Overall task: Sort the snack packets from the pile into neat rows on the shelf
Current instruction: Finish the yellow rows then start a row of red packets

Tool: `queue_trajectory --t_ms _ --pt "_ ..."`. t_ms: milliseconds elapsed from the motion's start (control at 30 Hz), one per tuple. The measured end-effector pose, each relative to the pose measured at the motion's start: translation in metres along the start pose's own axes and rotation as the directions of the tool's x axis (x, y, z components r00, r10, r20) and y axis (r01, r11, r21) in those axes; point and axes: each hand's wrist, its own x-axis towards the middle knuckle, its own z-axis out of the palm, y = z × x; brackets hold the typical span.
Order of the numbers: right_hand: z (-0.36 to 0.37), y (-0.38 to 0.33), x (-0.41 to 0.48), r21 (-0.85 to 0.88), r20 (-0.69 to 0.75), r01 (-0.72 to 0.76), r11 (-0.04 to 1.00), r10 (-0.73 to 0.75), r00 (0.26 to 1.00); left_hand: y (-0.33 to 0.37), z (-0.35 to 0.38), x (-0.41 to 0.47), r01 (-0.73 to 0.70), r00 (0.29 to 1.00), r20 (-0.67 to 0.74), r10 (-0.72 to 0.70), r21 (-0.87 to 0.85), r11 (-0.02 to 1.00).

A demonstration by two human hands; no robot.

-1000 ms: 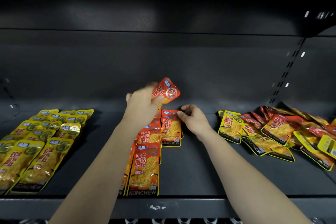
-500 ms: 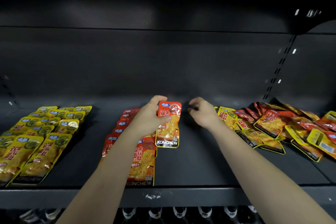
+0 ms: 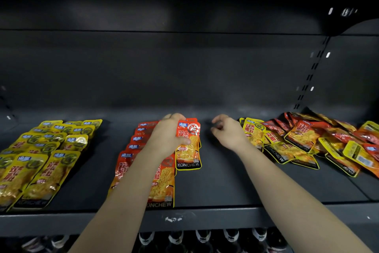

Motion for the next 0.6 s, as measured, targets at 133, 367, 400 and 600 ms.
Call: queue_trajectory --t_ms 133,367,400,600 --pt "0.001 0.002 0.000 0.000 0.000 -0.003 1.000 0.003 1.000 0.000 0.004 0.001 -0.005 1.000 -0.013 0.007 0.151 0.989" --pt "0.002 0.002 -0.002 -0.026 0.000 0.021 0.999 -0.021 1.000 0.000 0.007 0.003 -0.017 0.999 -0.027 0.027 0.302 0.953" --pt "0.002 0.002 -0.002 -0.027 0.002 0.028 0.999 -0.028 1.000 0.001 0.007 0.003 -0.024 0.999 -0.033 0.036 0.305 0.952" --pt "-0.008 -0.003 0.002 -0.043 -0.041 0.103 0.994 -0.105 0.994 0.007 0.005 0.006 -0.068 0.996 -0.034 0.087 0.384 0.921"
